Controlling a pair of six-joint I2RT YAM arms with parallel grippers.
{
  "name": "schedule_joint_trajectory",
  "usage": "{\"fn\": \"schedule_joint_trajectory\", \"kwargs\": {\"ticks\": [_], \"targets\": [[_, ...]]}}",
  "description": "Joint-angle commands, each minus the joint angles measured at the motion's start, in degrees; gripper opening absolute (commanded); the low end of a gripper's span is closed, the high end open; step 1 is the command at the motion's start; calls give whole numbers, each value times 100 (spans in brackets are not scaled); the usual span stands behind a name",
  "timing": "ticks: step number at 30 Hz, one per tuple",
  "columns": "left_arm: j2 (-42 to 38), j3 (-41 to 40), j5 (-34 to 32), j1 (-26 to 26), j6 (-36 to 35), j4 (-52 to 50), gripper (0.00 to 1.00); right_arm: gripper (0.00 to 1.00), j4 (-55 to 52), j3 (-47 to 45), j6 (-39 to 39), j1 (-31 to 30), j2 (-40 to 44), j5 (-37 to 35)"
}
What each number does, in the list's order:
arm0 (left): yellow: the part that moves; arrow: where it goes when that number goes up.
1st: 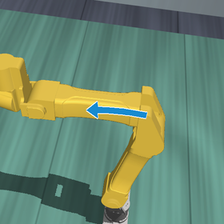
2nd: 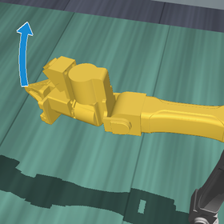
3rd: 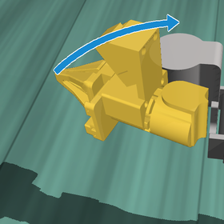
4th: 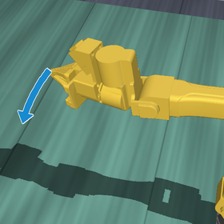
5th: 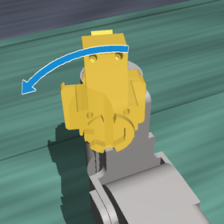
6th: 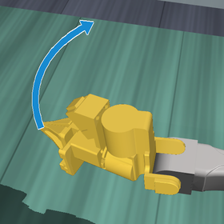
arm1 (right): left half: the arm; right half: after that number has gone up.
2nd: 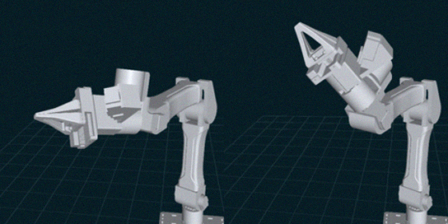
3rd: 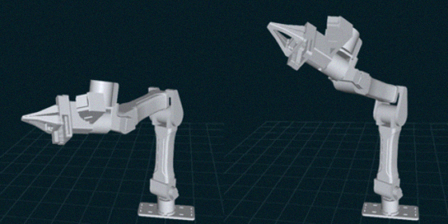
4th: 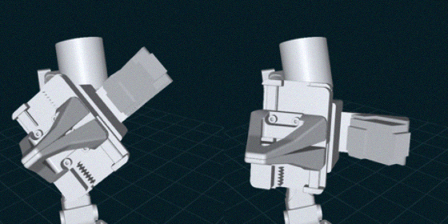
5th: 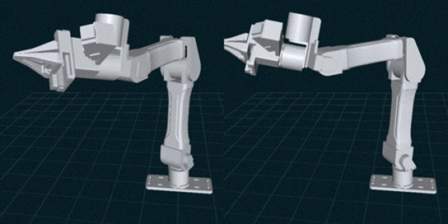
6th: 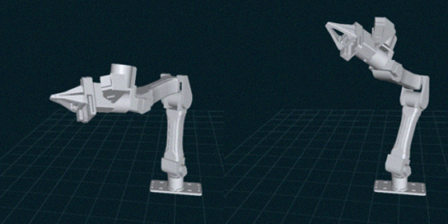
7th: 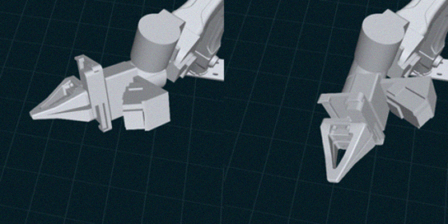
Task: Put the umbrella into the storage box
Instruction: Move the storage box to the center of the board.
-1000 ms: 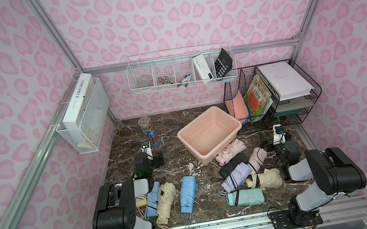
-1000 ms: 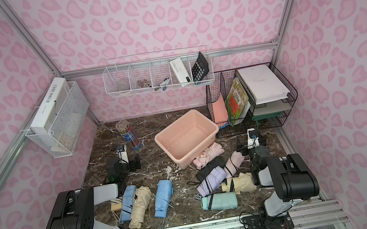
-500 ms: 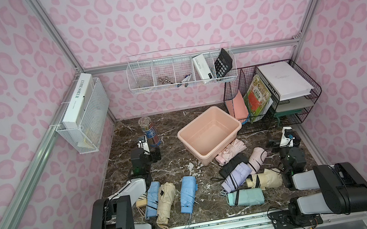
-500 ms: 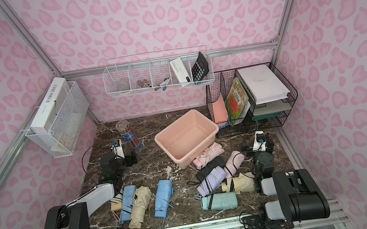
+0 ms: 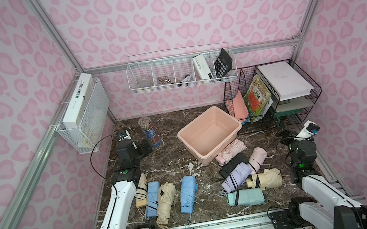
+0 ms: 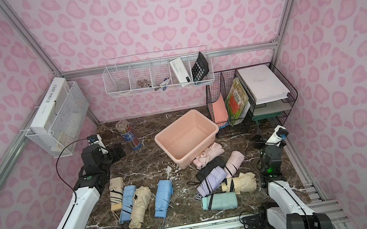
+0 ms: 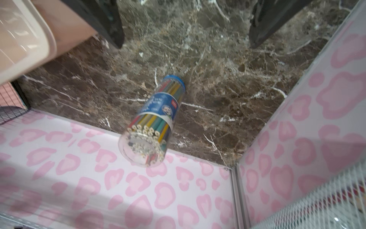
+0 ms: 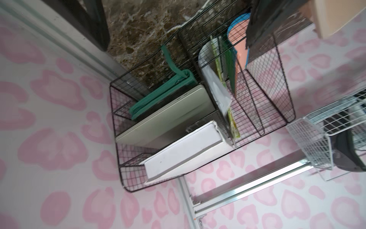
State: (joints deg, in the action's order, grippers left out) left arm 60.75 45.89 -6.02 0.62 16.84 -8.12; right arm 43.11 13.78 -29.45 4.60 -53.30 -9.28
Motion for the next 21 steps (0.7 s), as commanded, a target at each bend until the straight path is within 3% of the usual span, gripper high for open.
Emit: {"fn": "schedule_joint_trajectory", "kwargs": {"ticks": [1, 8, 16, 21], "targets": [[-293, 151, 519, 4, 473, -1016, 98, 99, -828, 182, -618, 15, 240, 1048], [-764, 304, 1617, -136, 1221, -1995, 93, 98, -2538, 936, -434, -430, 514, 1670], [-1035, 156, 1615, -967, 2327, -2371, 90, 97, -3441, 1472, -51, -1803, 845, 1029], [-917, 83, 1305, -1640, 3250, -2284, 93, 96, -3937, 1813, 62, -2273, 728, 928]]}}
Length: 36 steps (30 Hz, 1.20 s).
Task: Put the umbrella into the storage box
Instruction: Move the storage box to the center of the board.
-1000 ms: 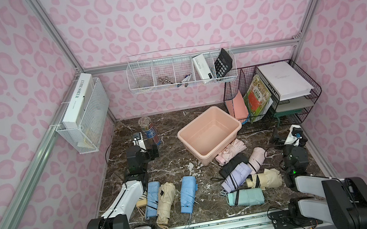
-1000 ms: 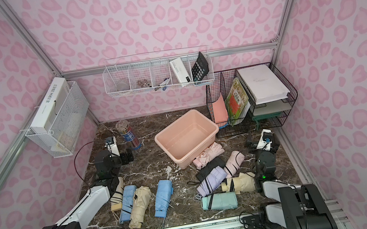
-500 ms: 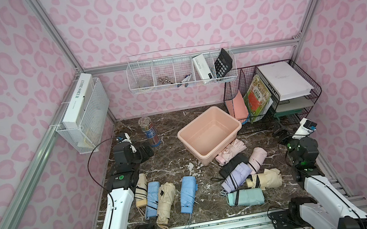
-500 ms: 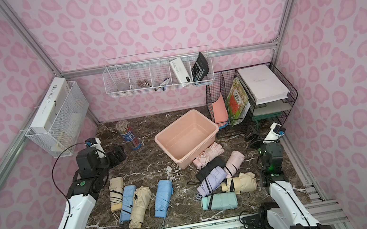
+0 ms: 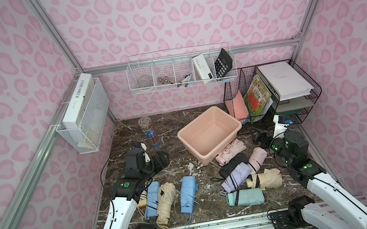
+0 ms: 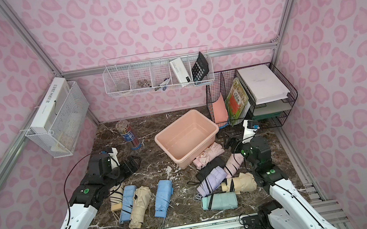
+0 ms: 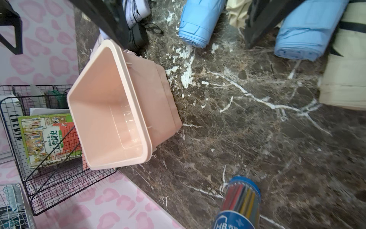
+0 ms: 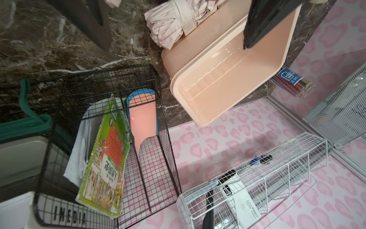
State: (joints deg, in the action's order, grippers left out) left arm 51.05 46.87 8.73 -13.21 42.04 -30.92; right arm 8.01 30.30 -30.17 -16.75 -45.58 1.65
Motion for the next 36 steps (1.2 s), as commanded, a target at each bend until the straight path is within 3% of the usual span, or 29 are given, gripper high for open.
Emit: {"fn": "schedule_joint_trajectory", "kwargs": {"ticks": [1, 9, 19, 28, 36], "targets": [[106, 15, -289, -419, 907, 6, 94, 96, -571, 260, 150, -215, -93, -169], [928, 759, -794, -1280, 1881, -422, 96, 95, -1303, 769, -159, -698, -285, -333], [2481, 1902, -814, -1675, 2533, -586, 95, 95, -1651, 1352, 123, -1073, -513, -836], [3552, 3006, -1521, -1932, 2645, -1101, 98, 95, -918, 1114, 492, -1214, -452, -913], [4351, 3884, -1588, -1939, 2429, -1798, 98, 95, -871, 1379, 550, -1295, -695, -1183]]}}
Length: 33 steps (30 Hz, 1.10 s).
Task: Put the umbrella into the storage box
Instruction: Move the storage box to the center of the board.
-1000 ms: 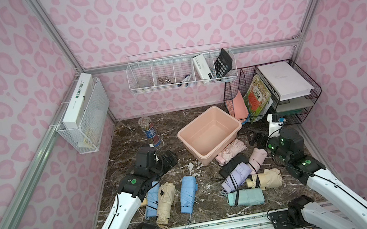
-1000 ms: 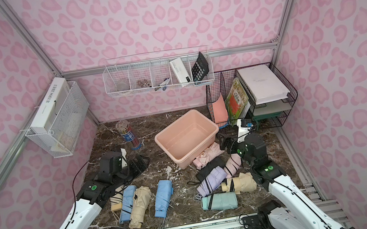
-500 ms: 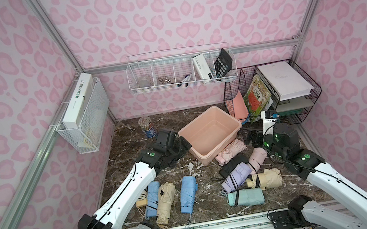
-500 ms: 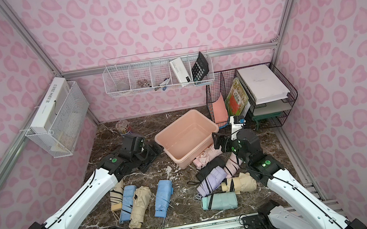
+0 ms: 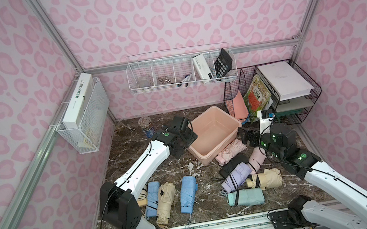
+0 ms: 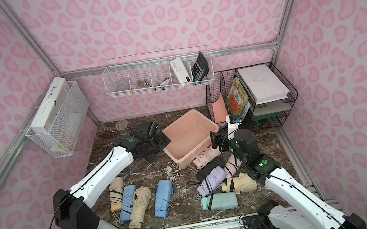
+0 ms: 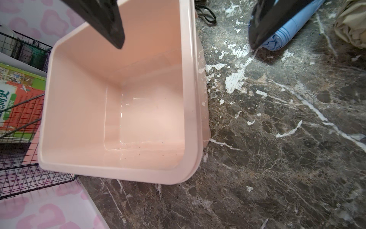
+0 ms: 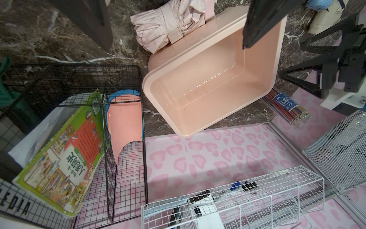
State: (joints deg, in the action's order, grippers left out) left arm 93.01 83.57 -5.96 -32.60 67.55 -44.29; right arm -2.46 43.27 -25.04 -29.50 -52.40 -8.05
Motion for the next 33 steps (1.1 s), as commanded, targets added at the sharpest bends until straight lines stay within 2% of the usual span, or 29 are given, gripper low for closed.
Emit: {"fn": "schedule_joint_trajectory", "kwargs": {"ticks": [1, 4, 7, 16, 28, 33], "targets": [[241, 221, -96, -2, -205, -427, 98, 95, 201, 70, 18, -45, -7, -259], [525, 300, -5, -1, -285, -377, 92, 94, 195, -32, -93, -116, 50, -423], [844, 549, 70, -1, -423, -389, 77, 94, 209, -73, -91, -153, 74, -451], [1293, 921, -336, 17, -779, -639, 52, 93, 47, 373, 256, -177, -156, -372], [957, 725, -723, 442, -1145, -914, 26, 93, 40, 331, 10, -525, -23, -639], [753, 517, -722, 625, -1389, -949, 20, 93, 70, 290, -80, -748, -99, -826]]}}
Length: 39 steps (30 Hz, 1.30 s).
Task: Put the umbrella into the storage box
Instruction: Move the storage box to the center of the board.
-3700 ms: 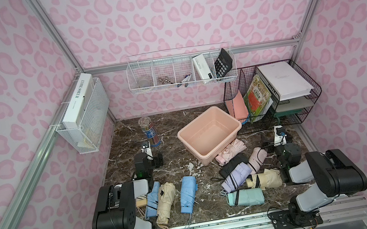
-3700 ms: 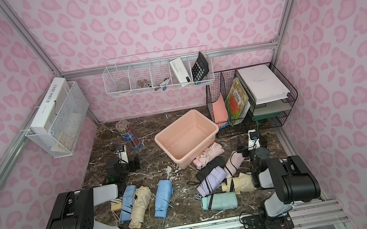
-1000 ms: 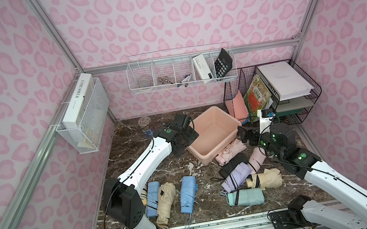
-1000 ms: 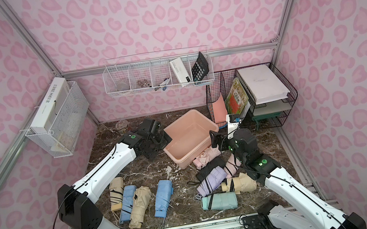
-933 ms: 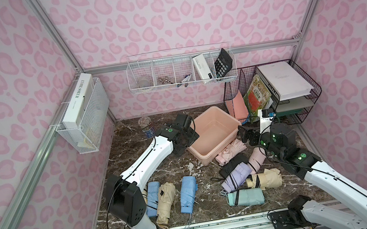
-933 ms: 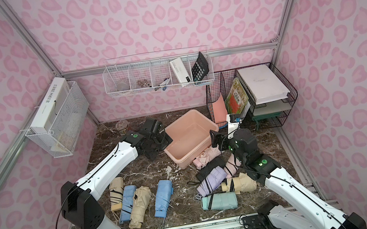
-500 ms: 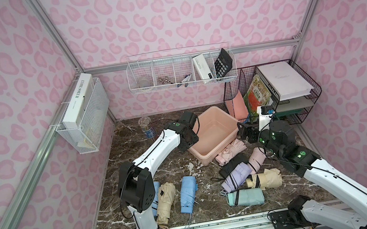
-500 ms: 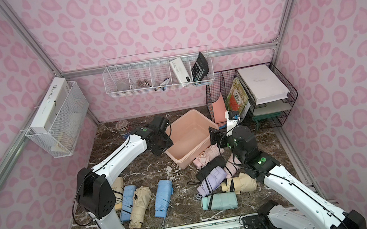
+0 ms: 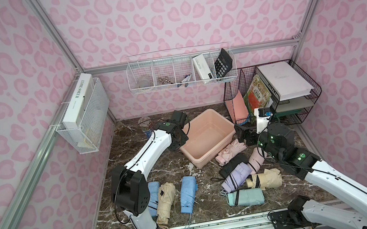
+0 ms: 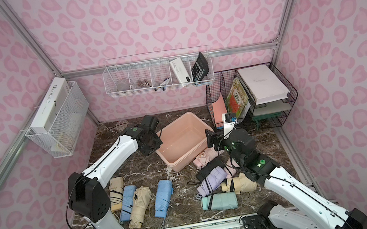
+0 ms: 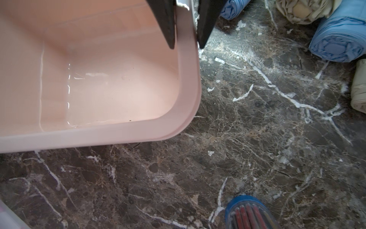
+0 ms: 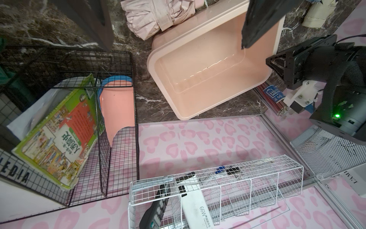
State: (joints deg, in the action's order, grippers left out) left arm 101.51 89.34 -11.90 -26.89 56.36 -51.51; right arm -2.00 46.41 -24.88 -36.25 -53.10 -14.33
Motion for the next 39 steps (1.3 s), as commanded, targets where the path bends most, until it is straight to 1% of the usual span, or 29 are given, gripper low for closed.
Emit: {"fn": "schedule_joint_trajectory", "kwargs": {"ticks": [1, 7, 13, 16, 19, 23, 28, 29, 31, 34, 36, 39], "targets": [[-129, -94, -169, 75, -336, -249, 19, 93, 44, -42, -121, -92, -53, -206], [-388, -427, -199, 260, -708, -255, 8, 93, 59, 76, -81, -192, -298, -183], [-588, -758, -80, 464, -1266, -158, 7, 93, 24, 198, 74, -224, -479, -35], [-525, -632, 17, 492, -1611, -151, 7, 93, 42, 193, 139, -244, -528, 223], [-341, -259, 175, 491, -1973, -214, 7, 93, 17, 176, 227, -292, -569, 465], [-76, 70, 175, 492, -2226, -408, 10, 93, -76, 143, 282, -339, -579, 645], [34, 201, 128, 486, -2278, -430, 19, 93, -157, -6, 234, -359, -453, 686], [46, 215, 135, 492, -2281, -433, 22, 93, -160, -41, 231, -357, -420, 693], [49, 232, 128, 489, -2292, -439, 33, 93, -169, -110, 242, -363, -344, 724], [16, 237, 148, 495, -2300, -420, 44, 94, -219, -158, 312, -365, -285, 810], [-44, 266, 140, 500, -2314, -407, 50, 94, -265, -148, 376, -364, -271, 869], [-330, 278, 85, 500, -2272, -335, 55, 94, -362, -106, 503, -377, -259, 973]]}}
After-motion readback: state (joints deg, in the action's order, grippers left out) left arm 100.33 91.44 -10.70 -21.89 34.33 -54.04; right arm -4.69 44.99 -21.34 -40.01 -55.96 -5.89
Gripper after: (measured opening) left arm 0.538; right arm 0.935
